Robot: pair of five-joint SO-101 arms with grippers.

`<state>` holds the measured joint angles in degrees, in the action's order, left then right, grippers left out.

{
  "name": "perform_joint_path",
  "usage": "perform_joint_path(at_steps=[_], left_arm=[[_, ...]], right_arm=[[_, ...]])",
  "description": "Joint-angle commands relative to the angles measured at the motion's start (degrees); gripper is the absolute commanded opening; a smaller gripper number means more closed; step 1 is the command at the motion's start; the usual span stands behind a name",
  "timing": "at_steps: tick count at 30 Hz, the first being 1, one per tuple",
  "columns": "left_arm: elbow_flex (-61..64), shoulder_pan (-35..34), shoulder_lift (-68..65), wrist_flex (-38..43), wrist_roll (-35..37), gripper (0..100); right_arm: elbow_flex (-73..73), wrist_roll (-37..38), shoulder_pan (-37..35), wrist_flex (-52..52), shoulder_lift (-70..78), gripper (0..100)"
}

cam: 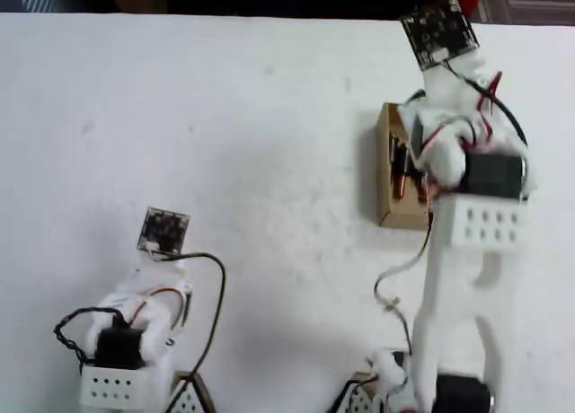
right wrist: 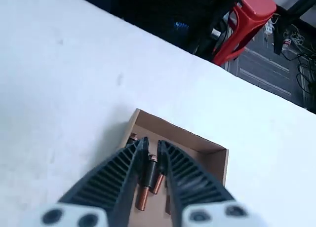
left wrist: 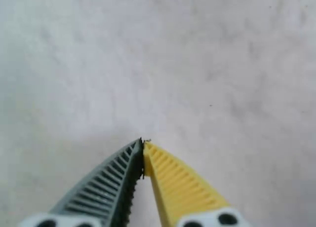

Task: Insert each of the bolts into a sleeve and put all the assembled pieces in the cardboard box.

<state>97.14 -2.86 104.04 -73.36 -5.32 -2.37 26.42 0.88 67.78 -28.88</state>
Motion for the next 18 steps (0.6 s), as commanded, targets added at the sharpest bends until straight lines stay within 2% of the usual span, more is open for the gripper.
perform_joint_path(at_steps=[1,11,18], left_arm=[[-0.2,-0.1,0.5,-0.4,-0.1,2],[-0.2,-0.1,0.5,-0.4,-0.1,2],[-0.2,0.0,0.5,-0.4,-0.1,2]], right_arm=[[1.3,-4.2,-1.0,4.1,-8.5,1.7],[1.1,-5.8,-1.0,17.0,-26.0,1.7],[-10.4,-5.8,-1.0,17.7,-40.8,1.7]])
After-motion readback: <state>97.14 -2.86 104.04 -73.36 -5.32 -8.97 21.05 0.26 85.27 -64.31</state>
